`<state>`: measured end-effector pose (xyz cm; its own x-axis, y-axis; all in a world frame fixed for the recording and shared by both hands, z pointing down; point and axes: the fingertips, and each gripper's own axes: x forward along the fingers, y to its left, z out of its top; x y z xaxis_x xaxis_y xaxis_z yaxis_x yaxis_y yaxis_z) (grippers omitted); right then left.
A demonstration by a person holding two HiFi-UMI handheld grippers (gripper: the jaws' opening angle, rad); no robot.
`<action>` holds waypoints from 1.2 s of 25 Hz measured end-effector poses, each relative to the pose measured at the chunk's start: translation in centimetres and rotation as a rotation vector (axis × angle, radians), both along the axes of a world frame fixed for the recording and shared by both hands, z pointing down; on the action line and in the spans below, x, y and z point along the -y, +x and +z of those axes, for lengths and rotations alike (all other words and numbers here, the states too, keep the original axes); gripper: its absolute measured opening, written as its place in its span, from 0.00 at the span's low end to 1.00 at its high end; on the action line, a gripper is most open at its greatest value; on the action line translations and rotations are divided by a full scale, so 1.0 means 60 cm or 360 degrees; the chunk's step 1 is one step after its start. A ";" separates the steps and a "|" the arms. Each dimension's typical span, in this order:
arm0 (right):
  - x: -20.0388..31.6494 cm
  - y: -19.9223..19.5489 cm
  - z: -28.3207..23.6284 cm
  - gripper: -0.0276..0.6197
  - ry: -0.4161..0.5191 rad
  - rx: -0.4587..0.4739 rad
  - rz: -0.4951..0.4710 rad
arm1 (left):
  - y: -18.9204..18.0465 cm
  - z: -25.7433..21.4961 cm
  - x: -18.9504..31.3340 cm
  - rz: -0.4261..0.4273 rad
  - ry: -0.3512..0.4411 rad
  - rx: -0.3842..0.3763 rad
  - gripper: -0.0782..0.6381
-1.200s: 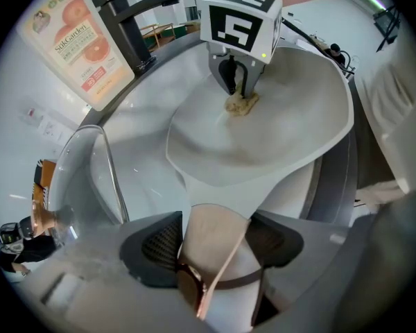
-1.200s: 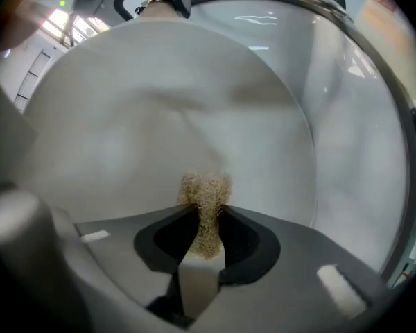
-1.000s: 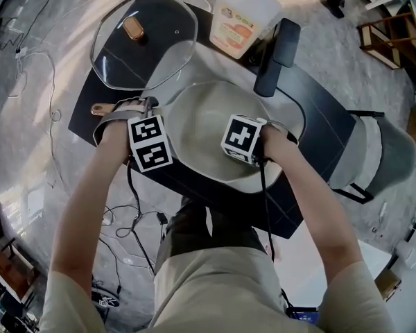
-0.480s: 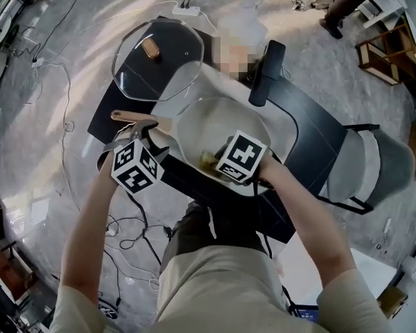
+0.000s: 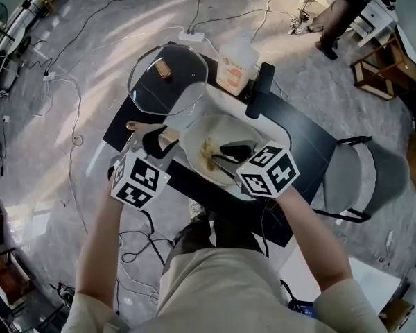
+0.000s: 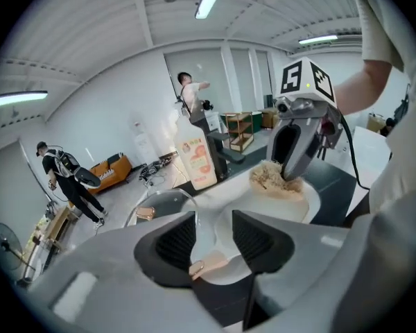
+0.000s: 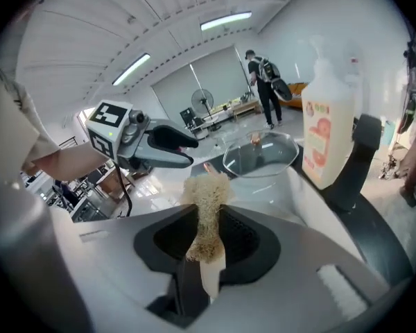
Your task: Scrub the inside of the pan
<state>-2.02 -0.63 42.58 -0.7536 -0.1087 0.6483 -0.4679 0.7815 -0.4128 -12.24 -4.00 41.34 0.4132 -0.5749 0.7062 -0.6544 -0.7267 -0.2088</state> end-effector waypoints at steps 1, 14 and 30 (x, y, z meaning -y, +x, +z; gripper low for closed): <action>0.004 0.000 -0.024 0.20 0.0047 0.0040 0.0041 | 0.002 -0.019 0.002 -0.0026 0.0026 -0.0037 0.35; 0.041 0.054 -0.288 0.20 0.0688 0.0383 0.0532 | 0.036 -0.238 -0.012 -0.0109 0.0413 -0.0358 0.23; -0.006 0.102 -0.488 0.20 0.1301 0.0447 0.0700 | 0.044 -0.404 -0.052 -0.0203 0.0702 -0.0721 0.14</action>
<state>4.10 -0.28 13.29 -0.6539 -0.7549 0.0498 -0.7540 0.6557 0.0390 -9.60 -0.88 17.11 0.5240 -0.8358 0.1639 -0.8235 -0.5463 -0.1532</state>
